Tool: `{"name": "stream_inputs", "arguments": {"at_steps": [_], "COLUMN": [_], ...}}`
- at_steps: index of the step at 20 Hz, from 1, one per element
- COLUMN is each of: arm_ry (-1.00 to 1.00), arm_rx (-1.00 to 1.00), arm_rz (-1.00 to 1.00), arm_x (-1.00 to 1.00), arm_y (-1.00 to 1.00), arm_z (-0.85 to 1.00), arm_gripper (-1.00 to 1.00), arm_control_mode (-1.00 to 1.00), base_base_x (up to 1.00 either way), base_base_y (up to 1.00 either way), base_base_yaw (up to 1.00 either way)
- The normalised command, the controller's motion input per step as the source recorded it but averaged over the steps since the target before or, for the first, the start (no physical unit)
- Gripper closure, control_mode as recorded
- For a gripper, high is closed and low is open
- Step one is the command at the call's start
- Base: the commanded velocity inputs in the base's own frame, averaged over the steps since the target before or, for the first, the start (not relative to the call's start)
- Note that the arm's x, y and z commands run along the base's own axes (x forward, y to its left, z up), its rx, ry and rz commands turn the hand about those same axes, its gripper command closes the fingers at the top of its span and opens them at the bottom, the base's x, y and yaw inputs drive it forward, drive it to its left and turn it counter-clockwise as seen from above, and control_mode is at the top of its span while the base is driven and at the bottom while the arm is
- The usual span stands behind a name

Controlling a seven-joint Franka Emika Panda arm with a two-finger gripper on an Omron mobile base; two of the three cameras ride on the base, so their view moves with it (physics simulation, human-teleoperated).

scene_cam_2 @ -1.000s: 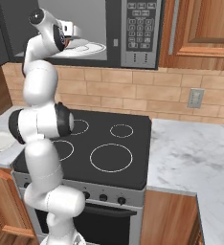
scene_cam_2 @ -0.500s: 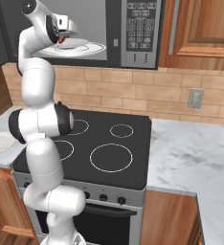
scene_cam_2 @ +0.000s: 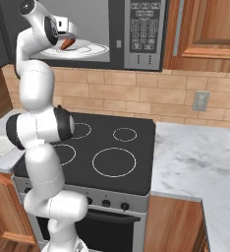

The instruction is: Pick the carrot from the counter and place it in the microwave.

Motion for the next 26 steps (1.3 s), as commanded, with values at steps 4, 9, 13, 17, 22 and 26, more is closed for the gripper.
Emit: {"name": "stream_inputs", "arguments": {"at_steps": [4, 9, 13, 17, 22, 26], "arm_ry": [-0.01, -0.14, -0.07, 0.03, 0.02, 0.02], "arm_rx": [0.00, 0.00, 0.03, 0.09, 0.05, 0.01], "arm_rz": [-0.06, -0.09, -0.08, -0.06, -0.03, -0.02], "arm_x": [-0.98, -1.00, -1.00, -1.00, -1.00, -1.00], "arm_y": [0.00, -0.12, -0.17, -0.29, -0.47, -0.52], "arm_z": [0.00, -0.19, -0.22, -0.16, -0.56, -0.73], "arm_gripper": [-1.00, -1.00, -1.00, -1.00, -1.00, -1.00], "arm_control_mode": [-1.00, -1.00, -1.00, -1.00, -1.00, -1.00], "base_base_x": [0.00, 0.00, 0.00, 0.00, 0.00, 0.00], "base_base_y": [0.00, 0.00, 0.00, 0.00, 0.00, 0.00], "base_base_yaw": [0.00, 0.00, 0.00, 0.00, 0.00, 0.00]}}
